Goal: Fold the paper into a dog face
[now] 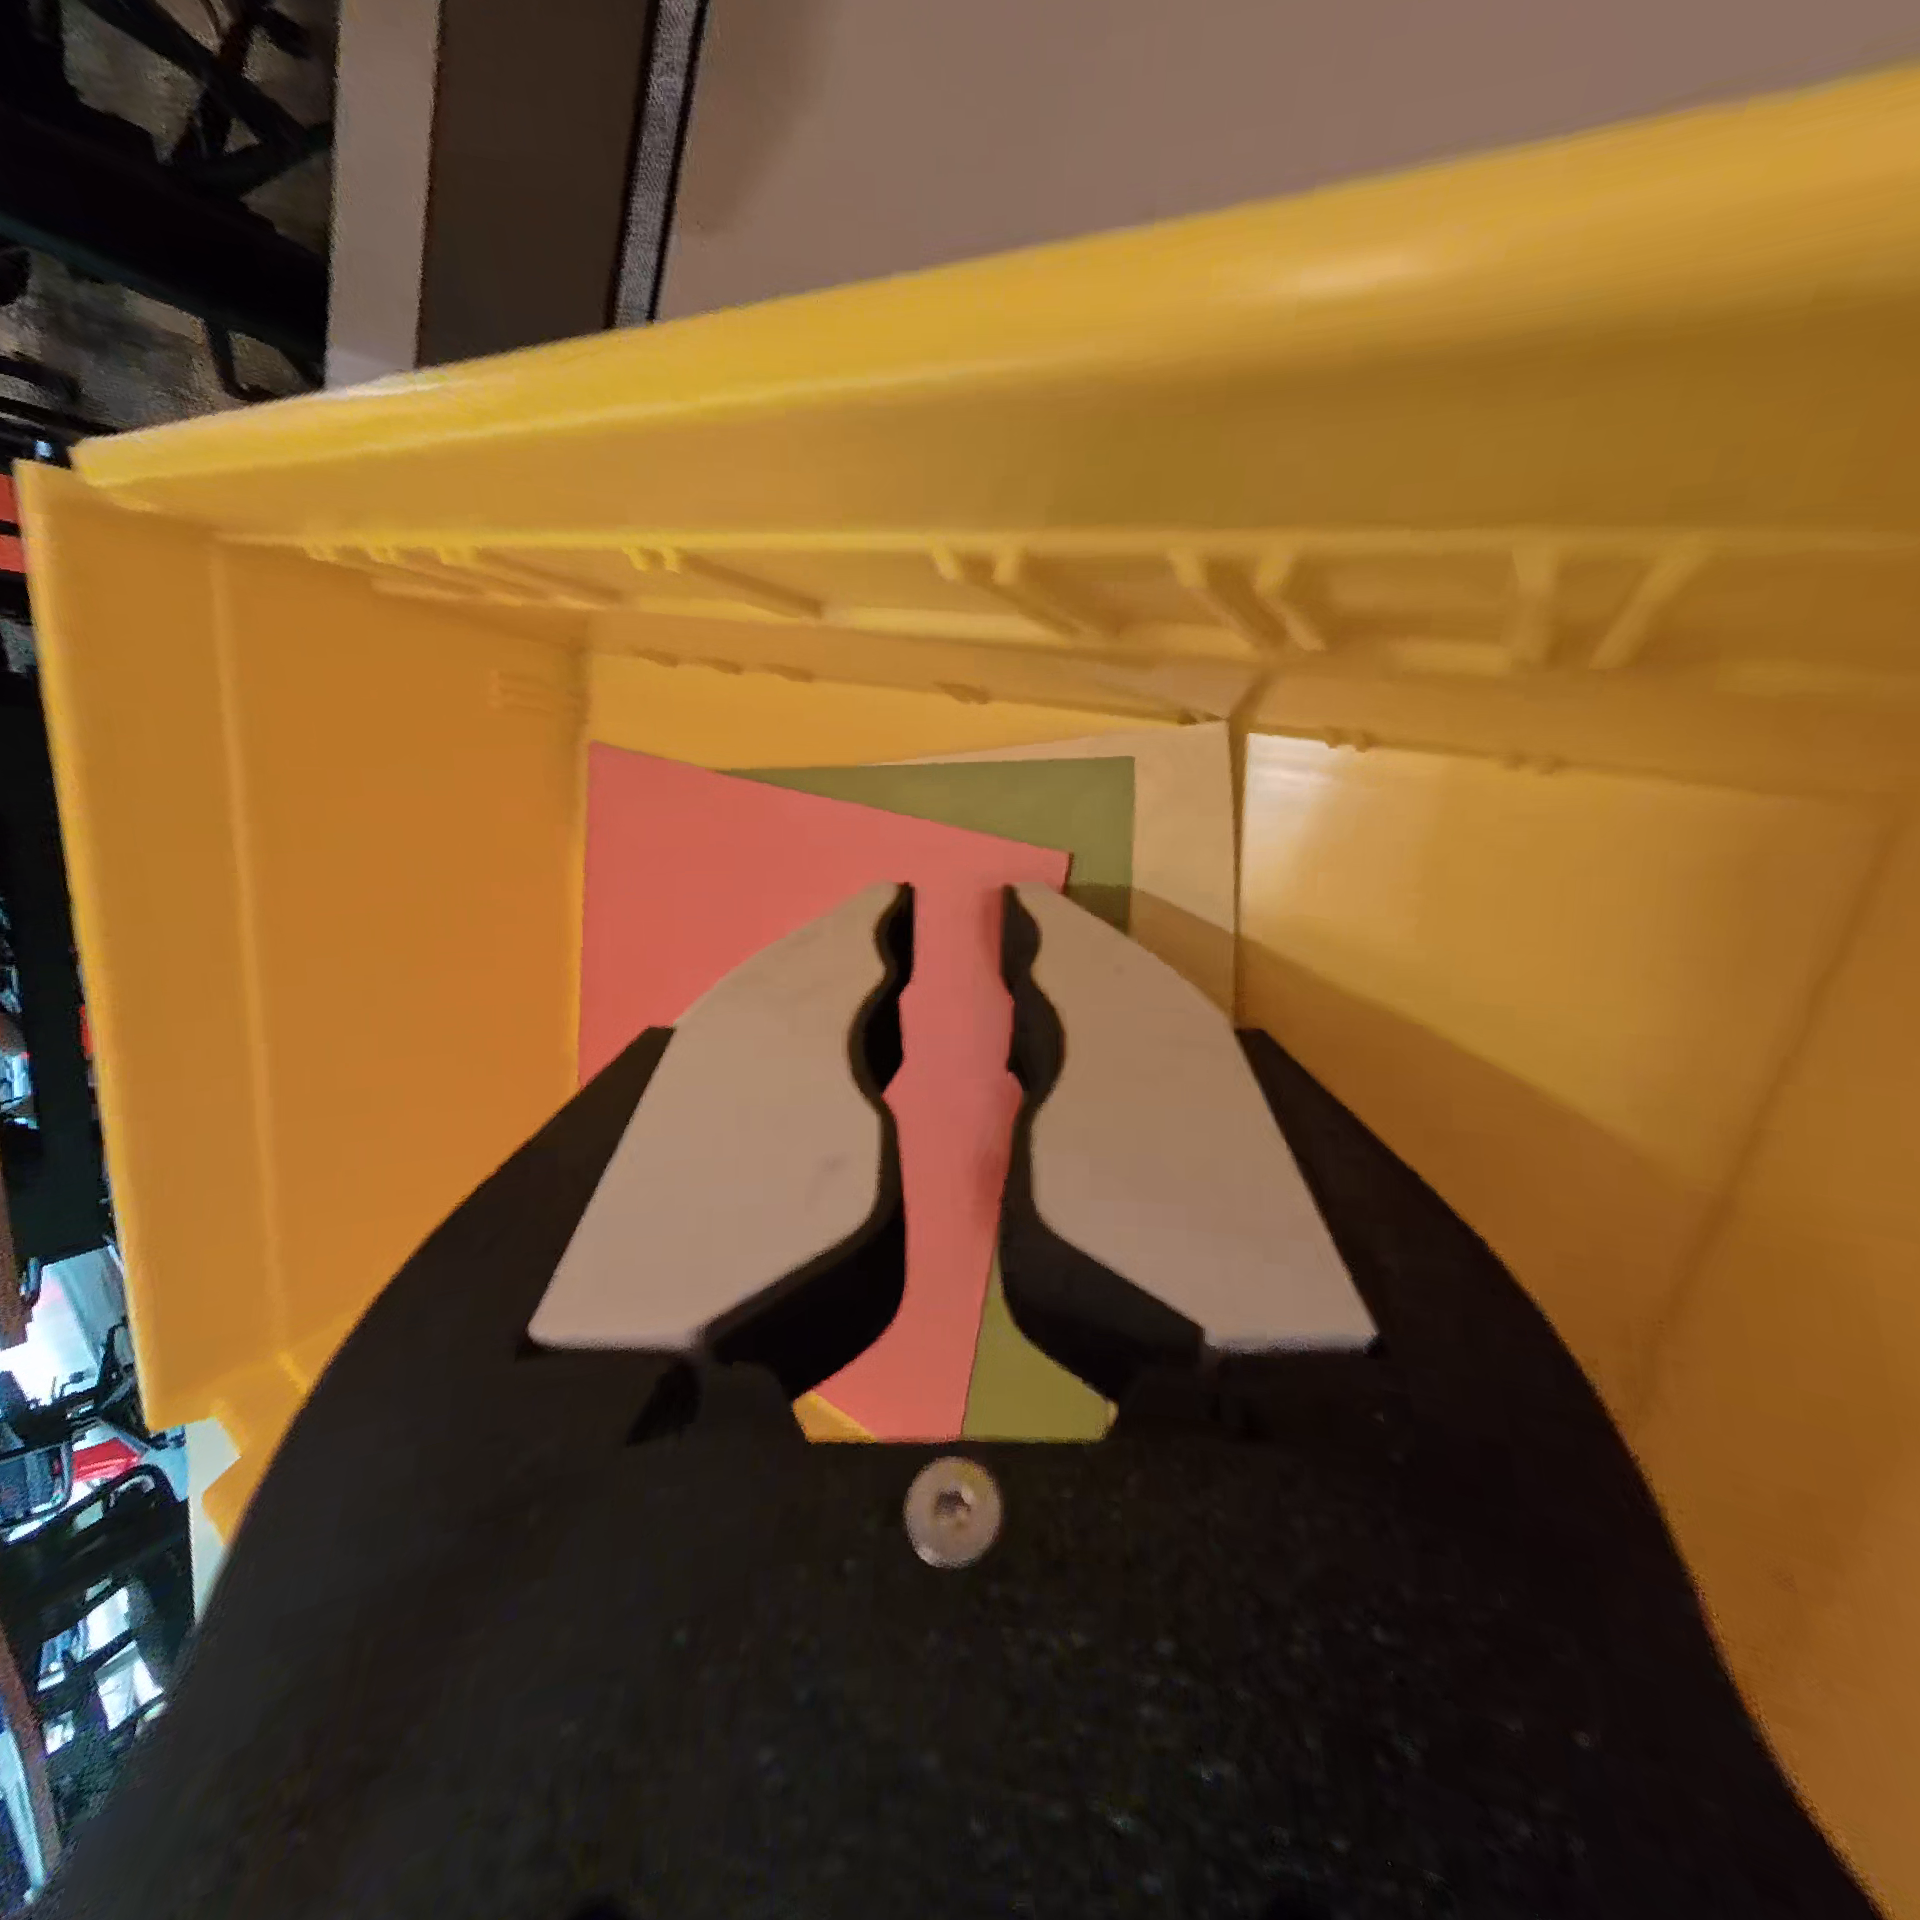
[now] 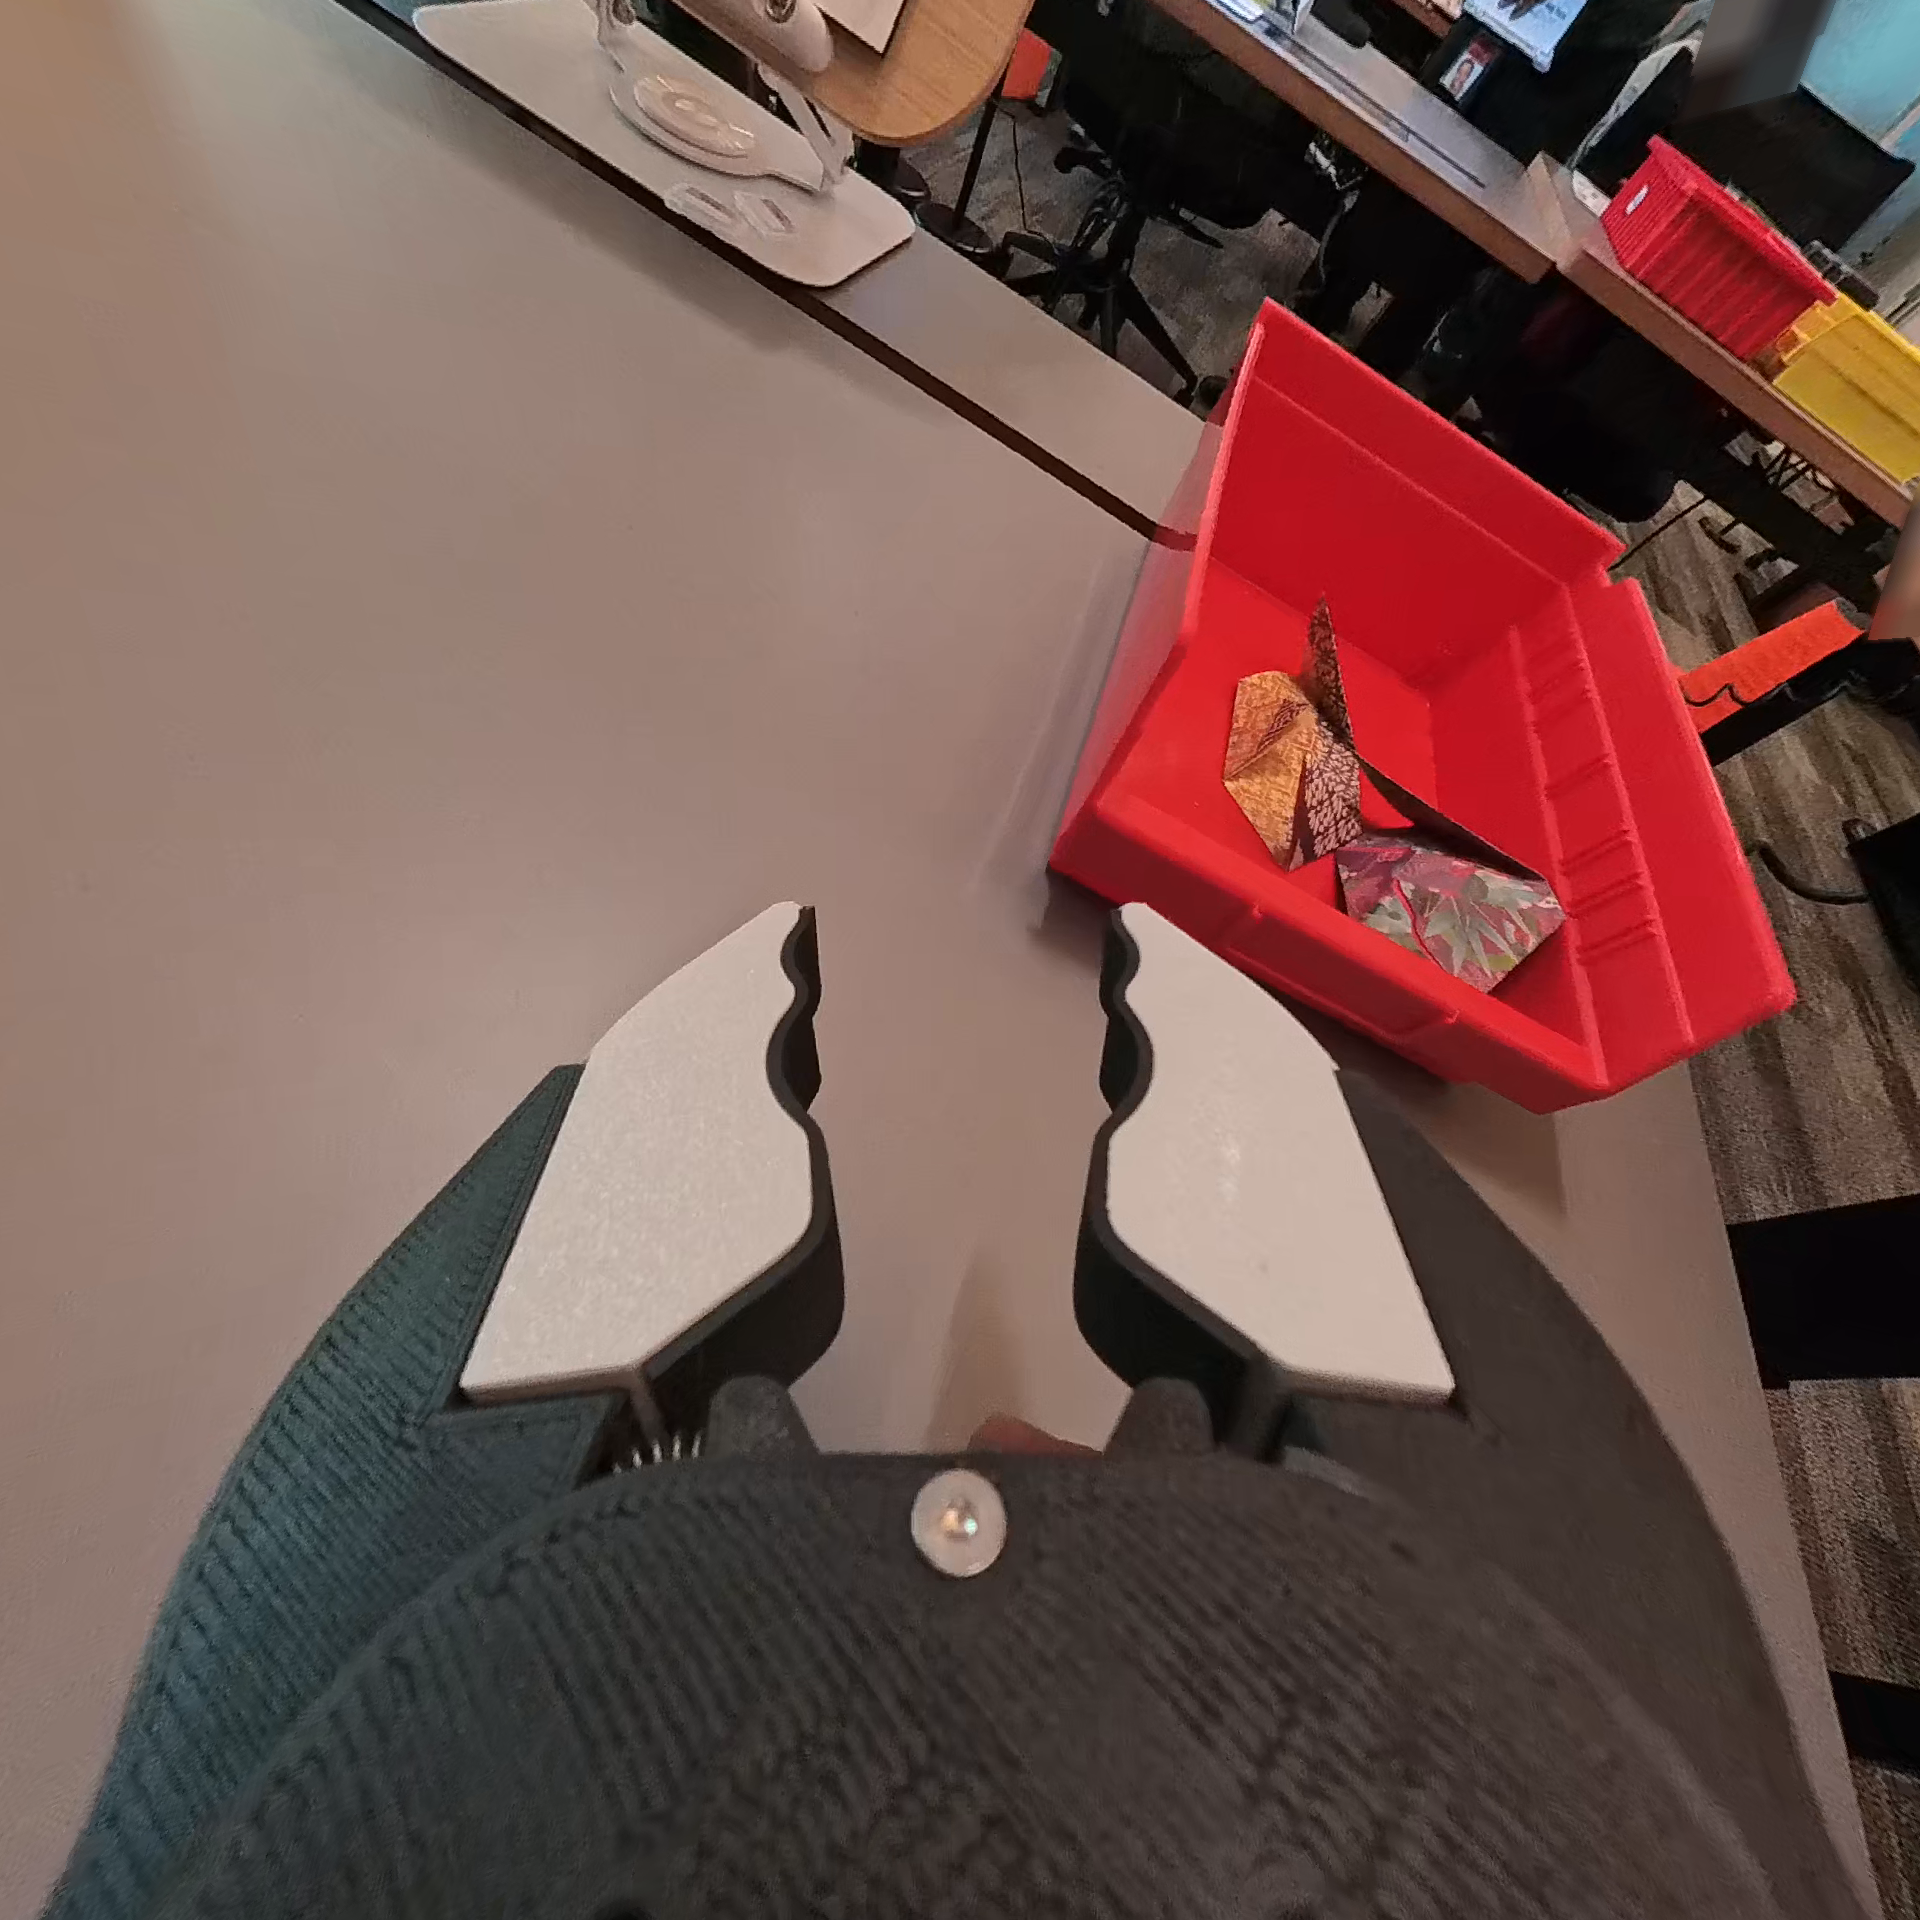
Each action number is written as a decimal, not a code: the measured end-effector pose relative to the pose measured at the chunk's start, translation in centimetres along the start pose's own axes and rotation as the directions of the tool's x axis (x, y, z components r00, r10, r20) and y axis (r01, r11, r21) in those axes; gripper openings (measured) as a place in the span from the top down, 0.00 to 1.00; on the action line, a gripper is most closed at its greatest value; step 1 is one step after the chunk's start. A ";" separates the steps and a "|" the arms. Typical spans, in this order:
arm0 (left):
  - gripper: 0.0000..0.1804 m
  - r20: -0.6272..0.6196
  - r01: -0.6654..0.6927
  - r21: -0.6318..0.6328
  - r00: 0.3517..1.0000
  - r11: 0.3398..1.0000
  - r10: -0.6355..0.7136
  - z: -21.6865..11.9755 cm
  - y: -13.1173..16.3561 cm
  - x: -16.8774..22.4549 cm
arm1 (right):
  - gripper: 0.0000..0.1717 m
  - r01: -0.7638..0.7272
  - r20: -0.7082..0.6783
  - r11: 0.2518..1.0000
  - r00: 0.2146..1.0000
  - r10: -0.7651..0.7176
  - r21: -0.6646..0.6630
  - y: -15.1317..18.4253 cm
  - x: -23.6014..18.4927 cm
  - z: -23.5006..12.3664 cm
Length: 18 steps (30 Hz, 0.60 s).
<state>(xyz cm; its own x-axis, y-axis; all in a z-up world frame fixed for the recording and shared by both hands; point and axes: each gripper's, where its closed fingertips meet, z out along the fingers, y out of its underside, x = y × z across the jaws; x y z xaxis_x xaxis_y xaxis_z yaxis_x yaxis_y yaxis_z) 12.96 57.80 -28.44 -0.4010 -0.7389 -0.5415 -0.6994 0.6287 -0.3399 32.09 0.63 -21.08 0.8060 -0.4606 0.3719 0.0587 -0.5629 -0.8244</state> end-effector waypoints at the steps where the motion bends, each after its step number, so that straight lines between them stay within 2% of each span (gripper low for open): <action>1: 0.91 -0.013 -0.006 -0.010 1.000 1.000 0.005 0.2 0.1 0.3 | 0.70 0.001 0.001 1.000 1.000 -0.001 0.001 0.0 0.0 0.0; 7: 0.89 -0.044 -0.052 -0.034 0.998 0.998 0.050 0.8 0.0 1.1 | 0.70 -0.003 -0.001 1.000 1.000 0.003 -0.005 0.3 0.0 -0.1; 18: 0.96 -0.071 -0.162 -0.117 0.985 0.980 0.154 1.2 0.2 1.0 | 0.70 -0.005 -0.007 1.000 1.000 0.005 -0.009 0.5 0.1 -0.3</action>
<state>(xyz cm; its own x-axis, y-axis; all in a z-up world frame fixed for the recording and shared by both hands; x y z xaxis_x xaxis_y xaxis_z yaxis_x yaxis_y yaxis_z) 13.13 57.46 -29.99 -0.5449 -0.6483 -0.5318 -0.6898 0.7072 -0.1553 32.05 0.13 -21.35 0.8022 -0.4682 0.3705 0.0491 -0.5667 -0.8225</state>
